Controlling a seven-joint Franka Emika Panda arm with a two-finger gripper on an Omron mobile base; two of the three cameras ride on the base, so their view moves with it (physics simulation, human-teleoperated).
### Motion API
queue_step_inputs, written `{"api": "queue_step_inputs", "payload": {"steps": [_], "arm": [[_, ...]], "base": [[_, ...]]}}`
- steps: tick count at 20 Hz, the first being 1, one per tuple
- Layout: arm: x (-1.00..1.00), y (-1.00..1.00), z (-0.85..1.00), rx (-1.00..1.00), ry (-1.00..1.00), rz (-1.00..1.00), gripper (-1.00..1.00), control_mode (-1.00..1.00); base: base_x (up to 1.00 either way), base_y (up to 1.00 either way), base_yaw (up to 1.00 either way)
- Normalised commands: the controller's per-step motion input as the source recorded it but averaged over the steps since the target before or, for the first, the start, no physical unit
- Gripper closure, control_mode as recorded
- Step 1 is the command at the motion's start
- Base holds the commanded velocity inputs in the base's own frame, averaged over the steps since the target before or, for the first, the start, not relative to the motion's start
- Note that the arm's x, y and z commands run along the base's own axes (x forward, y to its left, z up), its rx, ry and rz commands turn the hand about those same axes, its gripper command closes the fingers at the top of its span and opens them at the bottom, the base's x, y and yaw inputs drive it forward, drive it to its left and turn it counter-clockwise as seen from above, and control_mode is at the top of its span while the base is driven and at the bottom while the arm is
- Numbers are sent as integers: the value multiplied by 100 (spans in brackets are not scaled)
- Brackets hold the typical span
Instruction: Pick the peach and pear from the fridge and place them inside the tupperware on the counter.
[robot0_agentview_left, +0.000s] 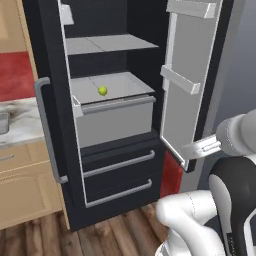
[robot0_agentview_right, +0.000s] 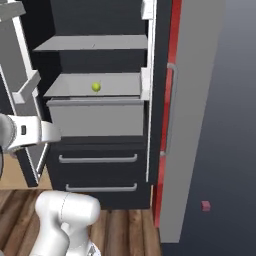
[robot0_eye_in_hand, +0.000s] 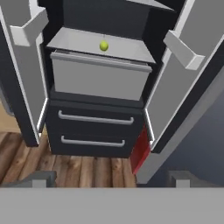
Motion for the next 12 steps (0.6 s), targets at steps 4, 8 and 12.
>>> {"api": "queue_step_inputs", "payload": {"steps": [4,8,12], "arm": [[0,0,0,0,0,0,-100,100],[0,0,0,0,0,0,-100,100],[0,0,0,0,0,0,-100,100]], "base": [[54,0,0],[61,-1,4],[64,-14,9]]}}
